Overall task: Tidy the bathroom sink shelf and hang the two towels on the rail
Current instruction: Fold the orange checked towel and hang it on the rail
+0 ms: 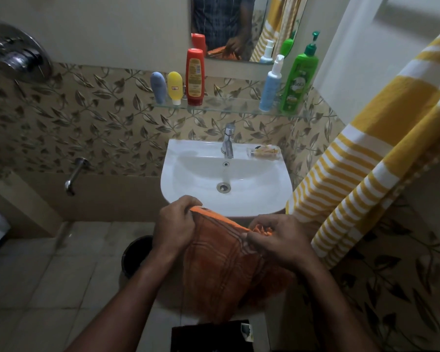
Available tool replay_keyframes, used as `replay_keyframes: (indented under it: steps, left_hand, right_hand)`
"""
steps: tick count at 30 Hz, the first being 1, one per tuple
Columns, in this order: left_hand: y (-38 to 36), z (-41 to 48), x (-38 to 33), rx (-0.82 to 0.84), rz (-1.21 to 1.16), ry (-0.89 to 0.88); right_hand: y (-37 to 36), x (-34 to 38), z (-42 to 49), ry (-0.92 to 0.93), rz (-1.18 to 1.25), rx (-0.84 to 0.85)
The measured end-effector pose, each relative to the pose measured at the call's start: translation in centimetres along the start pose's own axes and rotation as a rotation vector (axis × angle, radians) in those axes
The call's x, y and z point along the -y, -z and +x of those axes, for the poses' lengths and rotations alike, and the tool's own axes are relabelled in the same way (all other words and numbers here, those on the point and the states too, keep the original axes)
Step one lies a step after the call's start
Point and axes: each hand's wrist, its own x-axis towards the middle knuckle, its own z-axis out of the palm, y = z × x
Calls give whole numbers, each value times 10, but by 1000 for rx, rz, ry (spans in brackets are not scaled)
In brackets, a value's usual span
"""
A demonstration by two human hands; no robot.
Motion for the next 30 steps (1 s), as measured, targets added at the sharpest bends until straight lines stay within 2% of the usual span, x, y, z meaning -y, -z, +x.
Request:
replay_keyframes:
  steps: [3, 5, 7, 9, 11, 14, 16, 18, 20, 21, 23, 24, 25, 30]
  left_hand:
    - [0, 3, 7, -36, 85, -90]
    - [-2, 5, 11, 8, 199, -128]
    - [0, 7, 12, 4, 178, -133]
    - [4, 9, 14, -43, 166, -189]
    - [9, 14, 23, -8, 371, -241]
    - [9, 15, 37, 144, 639, -94]
    - [4, 7, 39, 120, 661, -60]
    - [-5, 0, 37, 17, 657, -114]
    - [-13, -6, 27, -24, 493, -186]
    - [-16, -8, 20, 35, 326, -222]
    - [-18, -13, -2, 353, -49, -226]
    - [-20, -16, -11, 534, -207, -179]
    - [-24, -19, -16, 646, -313, -119]
    - [-36, -32, -12, 598, -591, 66]
  right_hand:
    - [6, 1, -1, 23, 336, 64]
    - [5, -4, 2, 3, 318, 60]
    - [2, -8, 5, -23, 137, 47]
    - [3, -11, 5, -32, 240, 50]
    - [5, -12, 1, -35, 382, 69]
    - [1, -13, 0, -43, 355, 79]
    - [-4, -12, 0, -53, 347, 81]
    - [-7, -11, -1, -50, 353, 71]
    - [-10, -10, -1, -41, 348, 69]
    - [-11, -9, -1, -40, 352, 71]
    - [-11, -7, 1, -29, 357, 74]
    - [-10, -6, 1, -26, 369, 75]
    - [-9, -5, 1, -18, 384, 75]
    - [-4, -6, 1, -18, 427, -16]
